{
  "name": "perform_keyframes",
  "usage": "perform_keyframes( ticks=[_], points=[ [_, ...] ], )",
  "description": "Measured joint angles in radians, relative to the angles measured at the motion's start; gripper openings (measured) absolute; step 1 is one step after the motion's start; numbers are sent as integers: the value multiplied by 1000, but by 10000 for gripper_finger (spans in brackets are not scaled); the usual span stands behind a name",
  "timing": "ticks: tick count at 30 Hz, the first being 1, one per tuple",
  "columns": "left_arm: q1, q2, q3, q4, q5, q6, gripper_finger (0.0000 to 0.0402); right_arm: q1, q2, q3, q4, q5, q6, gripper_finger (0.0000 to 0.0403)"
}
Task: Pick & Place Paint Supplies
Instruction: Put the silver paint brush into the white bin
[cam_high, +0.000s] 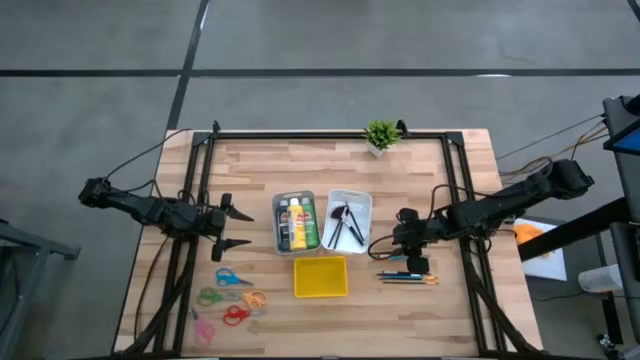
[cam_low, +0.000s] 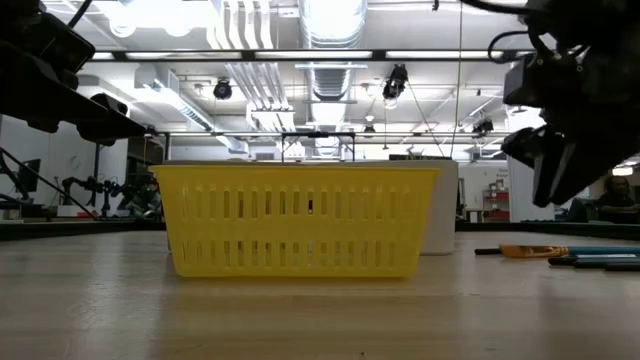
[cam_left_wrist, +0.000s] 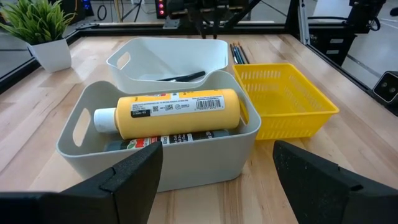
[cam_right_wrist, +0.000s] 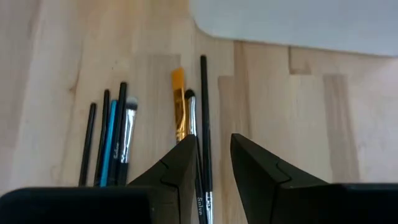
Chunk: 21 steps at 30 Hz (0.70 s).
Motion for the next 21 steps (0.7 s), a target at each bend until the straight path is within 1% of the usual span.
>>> perform_keyframes(
  ticks=[11,15,21],
  points=[
    [0,0,0,0,0,0,306,1,127,10,33,-2,22,100],
    [0,0,0,0,0,0,306,1,148,10,50,-21,45,100],
    [0,0,0,0,0,0,306,1,169,10,52,-23,45,100]
  ],
)
